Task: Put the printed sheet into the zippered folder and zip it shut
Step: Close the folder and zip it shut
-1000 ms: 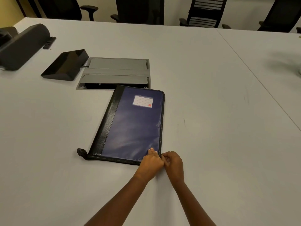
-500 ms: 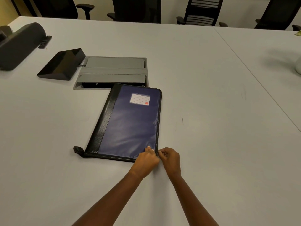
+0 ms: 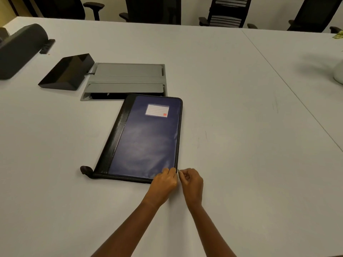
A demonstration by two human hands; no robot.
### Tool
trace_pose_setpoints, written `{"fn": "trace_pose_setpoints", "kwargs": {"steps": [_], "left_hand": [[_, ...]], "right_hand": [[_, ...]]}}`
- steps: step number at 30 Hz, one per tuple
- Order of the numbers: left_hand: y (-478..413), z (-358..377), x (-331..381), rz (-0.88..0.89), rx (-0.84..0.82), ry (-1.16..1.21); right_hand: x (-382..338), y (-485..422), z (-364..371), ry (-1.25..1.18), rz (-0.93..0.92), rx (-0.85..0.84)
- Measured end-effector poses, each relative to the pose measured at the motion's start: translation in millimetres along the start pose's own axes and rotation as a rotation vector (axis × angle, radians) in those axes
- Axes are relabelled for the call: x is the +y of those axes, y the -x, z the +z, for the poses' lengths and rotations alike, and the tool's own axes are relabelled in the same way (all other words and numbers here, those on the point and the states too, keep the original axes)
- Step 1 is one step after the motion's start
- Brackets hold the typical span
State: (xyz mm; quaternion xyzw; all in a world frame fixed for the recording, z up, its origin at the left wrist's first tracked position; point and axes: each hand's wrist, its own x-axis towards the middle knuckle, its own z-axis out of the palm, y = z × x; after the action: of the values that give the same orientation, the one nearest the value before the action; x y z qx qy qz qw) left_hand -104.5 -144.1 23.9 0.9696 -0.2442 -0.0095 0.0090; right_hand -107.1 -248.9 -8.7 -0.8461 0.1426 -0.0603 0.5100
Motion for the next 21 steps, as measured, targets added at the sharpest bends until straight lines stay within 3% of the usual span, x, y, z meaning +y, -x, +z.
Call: {"fn": "trace_pose_setpoints", "kwargs": {"steps": [14, 18, 21], "left_hand": [[-8, 10, -6, 0.02, 0.181, 0.029], [-3, 14, -6, -0.141, 0.22, 0.166], [-12, 10, -10, -0.366, 0.114, 0.398]], "right_hand": [[2, -15, 2, 0.042, -0.019, -0.043], [8, -7, 4, 0.012, -0.015, -0.069], [11, 0, 9, -0.01, 0.023, -0.086]]}}
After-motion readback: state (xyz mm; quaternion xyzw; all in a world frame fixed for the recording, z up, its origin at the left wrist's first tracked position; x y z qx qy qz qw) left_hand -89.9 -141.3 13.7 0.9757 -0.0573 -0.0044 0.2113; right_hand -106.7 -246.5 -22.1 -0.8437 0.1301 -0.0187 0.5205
